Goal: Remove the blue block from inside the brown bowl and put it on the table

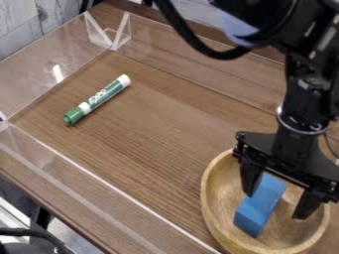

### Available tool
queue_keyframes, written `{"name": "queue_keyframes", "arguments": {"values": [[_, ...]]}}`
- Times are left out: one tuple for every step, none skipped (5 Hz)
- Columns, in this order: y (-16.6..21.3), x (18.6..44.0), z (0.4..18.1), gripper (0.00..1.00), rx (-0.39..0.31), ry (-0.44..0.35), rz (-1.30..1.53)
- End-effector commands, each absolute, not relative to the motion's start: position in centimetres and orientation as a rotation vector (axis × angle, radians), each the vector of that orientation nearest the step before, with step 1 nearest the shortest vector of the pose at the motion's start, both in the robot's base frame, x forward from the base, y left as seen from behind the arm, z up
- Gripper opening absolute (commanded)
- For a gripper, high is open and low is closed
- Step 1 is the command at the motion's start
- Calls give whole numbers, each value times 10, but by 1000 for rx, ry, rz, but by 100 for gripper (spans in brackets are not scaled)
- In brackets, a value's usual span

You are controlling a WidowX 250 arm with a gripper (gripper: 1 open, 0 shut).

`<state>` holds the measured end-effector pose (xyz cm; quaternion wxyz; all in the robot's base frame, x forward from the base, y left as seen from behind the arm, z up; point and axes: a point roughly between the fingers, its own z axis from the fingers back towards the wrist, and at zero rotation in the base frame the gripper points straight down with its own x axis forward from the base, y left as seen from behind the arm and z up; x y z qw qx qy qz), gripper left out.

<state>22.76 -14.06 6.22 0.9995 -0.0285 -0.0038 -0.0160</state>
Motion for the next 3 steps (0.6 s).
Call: {"name": "queue_keyframes", "arguments": {"values": [[-146, 232, 68, 100, -73, -59, -41], [-145, 233, 67, 100, -63, -81, -43], [-144, 233, 68, 100, -53, -101, -48]]}}
